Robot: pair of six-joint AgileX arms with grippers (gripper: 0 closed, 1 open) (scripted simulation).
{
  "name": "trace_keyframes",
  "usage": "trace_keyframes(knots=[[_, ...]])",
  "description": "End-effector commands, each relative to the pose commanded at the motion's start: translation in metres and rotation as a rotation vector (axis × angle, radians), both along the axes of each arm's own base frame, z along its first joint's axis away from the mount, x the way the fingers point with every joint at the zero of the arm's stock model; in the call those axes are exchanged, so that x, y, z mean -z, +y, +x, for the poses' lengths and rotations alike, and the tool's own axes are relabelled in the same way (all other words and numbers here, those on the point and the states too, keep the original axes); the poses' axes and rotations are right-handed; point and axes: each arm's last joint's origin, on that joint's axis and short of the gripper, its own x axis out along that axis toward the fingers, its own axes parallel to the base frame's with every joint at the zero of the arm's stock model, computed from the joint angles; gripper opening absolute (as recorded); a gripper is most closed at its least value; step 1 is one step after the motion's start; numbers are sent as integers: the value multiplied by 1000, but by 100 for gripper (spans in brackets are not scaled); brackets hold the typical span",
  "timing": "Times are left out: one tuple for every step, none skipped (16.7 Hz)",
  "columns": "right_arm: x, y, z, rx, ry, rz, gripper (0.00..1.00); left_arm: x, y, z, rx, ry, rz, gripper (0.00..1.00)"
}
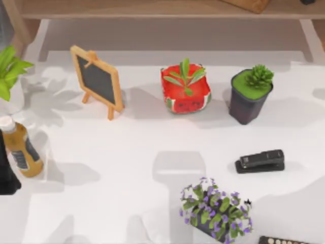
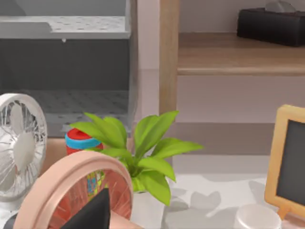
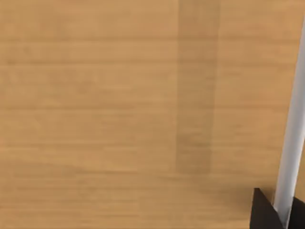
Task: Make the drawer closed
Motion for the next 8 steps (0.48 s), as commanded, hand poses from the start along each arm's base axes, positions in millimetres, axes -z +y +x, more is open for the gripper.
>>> trace_keyframes(knots=[[0, 0, 0, 0, 0, 0, 0, 0, 0, 0, 0, 0, 0, 100], [0, 0, 0, 0, 0, 0, 8, 0, 0, 0, 0, 0, 0, 100], [0, 0, 0, 0, 0, 0, 15, 0, 0, 0, 0, 0, 0, 100], [0, 0, 0, 0, 0, 0, 23, 0, 0, 0, 0, 0, 0, 100], [0, 0, 0, 0, 0, 0, 30, 0, 0, 0, 0, 0, 0, 100], [0, 0, 0, 0, 0, 0, 38, 0, 0, 0, 0, 0, 0, 100], [0, 0, 0, 0, 0, 0, 45, 0, 0, 0, 0, 0, 0, 100], [0, 0, 0, 0, 0, 0, 53, 0, 0, 0, 0, 0, 0, 100]])
